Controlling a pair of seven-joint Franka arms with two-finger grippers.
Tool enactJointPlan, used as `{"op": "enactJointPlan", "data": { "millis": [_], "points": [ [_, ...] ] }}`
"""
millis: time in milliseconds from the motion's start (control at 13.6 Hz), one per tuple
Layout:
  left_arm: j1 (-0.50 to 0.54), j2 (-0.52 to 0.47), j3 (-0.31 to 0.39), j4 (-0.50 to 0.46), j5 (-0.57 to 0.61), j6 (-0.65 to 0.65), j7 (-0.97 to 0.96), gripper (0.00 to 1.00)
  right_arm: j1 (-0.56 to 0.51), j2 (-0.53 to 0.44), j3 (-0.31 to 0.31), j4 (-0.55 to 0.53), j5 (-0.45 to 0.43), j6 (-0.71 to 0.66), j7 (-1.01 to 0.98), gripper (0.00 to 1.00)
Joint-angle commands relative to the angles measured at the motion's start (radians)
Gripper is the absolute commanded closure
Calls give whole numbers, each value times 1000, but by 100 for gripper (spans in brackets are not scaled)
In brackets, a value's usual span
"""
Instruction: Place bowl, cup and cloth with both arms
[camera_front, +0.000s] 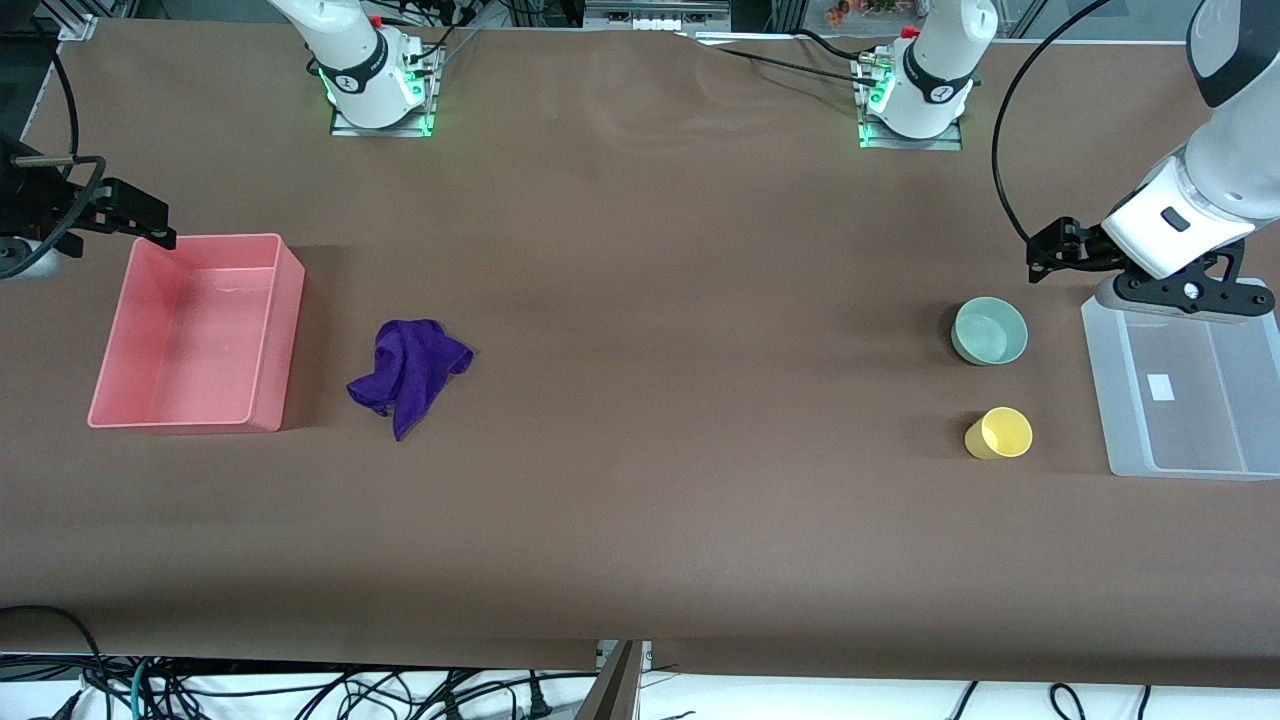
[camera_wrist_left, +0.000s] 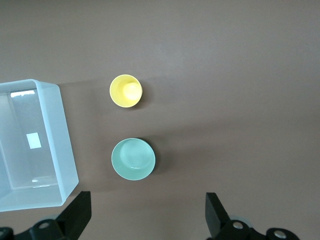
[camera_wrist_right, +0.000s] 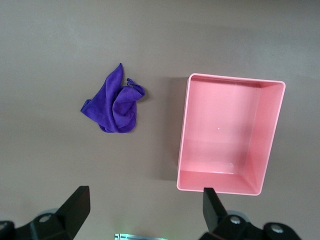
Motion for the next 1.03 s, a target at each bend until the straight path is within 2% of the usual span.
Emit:
{"op": "enactJointPlan", "data": {
  "millis": [0, 662, 956],
  "points": [
    [2, -3, 2, 1, -5, 7, 2, 0, -8, -4, -1, 0, 17, 0, 3, 0],
    [5, -1, 2, -10, 6, -34, 5, 0, -8, -1, -9, 0, 19, 2, 3, 0],
    [36, 3, 5, -68, 10, -50, 6, 0, -8, -1, -9, 0, 19, 2, 3, 0]
  ]
}}
